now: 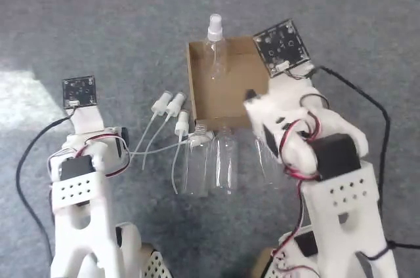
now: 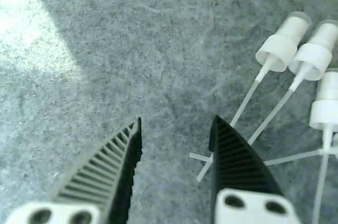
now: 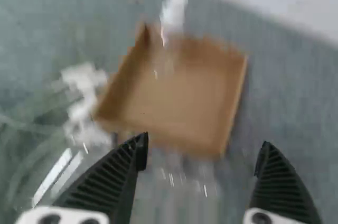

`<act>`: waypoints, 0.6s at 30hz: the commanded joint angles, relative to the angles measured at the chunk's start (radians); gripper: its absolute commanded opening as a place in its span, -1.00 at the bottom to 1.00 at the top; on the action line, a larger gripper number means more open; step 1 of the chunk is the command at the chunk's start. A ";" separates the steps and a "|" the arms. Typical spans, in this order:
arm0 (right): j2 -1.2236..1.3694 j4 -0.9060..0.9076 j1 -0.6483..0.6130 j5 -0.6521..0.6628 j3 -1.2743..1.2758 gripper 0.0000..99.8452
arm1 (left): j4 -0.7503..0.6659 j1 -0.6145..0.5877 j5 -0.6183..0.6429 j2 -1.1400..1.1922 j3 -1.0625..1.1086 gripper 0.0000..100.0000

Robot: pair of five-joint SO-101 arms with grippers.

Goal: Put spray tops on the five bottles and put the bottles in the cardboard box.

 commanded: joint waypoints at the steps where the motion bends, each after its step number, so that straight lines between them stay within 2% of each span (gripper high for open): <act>1: -0.028 0.013 0.168 0.006 0.144 -0.43 | -0.021 0.003 -0.003 -0.025 -0.007 -0.61; 9: 0.031 -0.225 0.343 0.012 0.485 -0.43 | -0.021 0.003 -0.003 -0.025 -0.005 -0.61; 18: 0.206 -0.245 0.329 0.012 0.565 -0.43 | -0.021 0.003 -0.003 -0.023 -0.004 -0.61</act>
